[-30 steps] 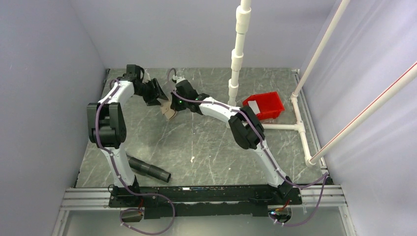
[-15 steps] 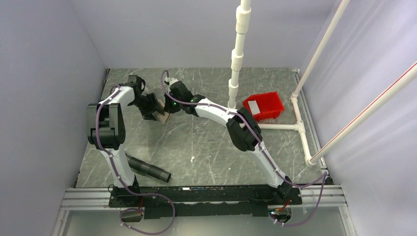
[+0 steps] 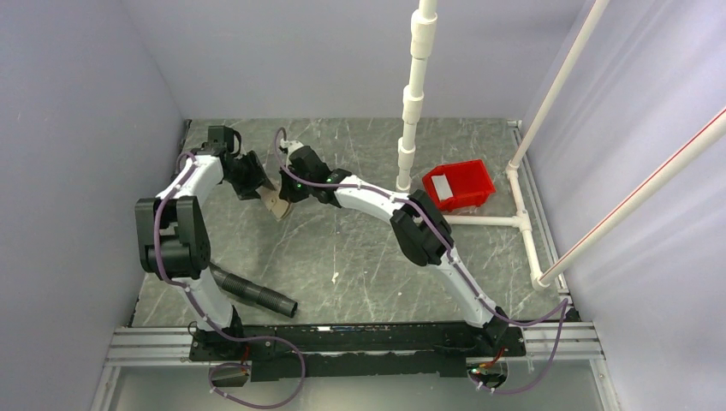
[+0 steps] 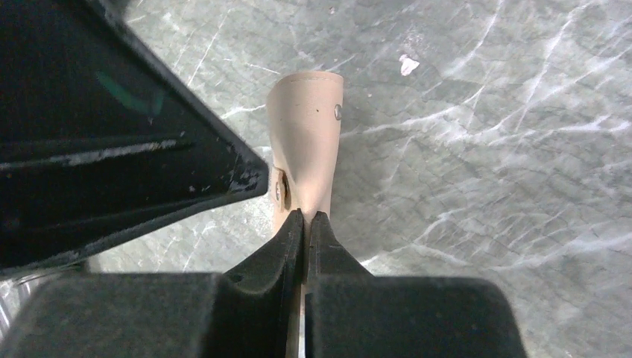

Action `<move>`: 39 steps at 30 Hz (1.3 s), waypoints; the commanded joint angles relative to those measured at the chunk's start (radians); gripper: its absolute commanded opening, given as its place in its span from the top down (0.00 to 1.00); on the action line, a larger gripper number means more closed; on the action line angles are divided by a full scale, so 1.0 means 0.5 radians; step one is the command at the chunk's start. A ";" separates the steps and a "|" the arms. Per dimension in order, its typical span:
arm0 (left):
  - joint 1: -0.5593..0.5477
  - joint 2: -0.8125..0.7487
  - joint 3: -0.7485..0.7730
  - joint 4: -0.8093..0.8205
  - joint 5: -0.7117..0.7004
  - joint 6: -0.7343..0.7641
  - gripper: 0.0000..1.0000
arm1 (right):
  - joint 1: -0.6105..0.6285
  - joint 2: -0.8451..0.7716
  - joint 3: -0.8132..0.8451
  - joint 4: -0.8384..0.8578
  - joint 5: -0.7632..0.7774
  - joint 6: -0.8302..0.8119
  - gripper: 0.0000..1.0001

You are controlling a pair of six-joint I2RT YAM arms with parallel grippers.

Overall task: Put the credit cards into the card holder
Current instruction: Open the card holder at the center of the board.

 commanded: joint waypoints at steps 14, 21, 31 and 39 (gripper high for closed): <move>0.018 0.224 0.011 -0.045 0.152 -0.015 0.60 | 0.014 -0.040 0.071 0.059 -0.030 -0.037 1.00; -0.031 0.273 0.022 -0.113 0.016 0.028 0.63 | 0.018 -0.027 0.110 0.032 -0.021 -0.038 1.00; 0.048 0.163 -0.004 -0.339 -0.431 0.027 1.00 | -0.020 -0.067 0.014 0.019 0.110 0.145 1.00; 0.232 -0.417 -0.543 0.065 -0.020 0.097 1.00 | -0.127 -0.115 -0.181 0.133 -0.228 0.303 1.00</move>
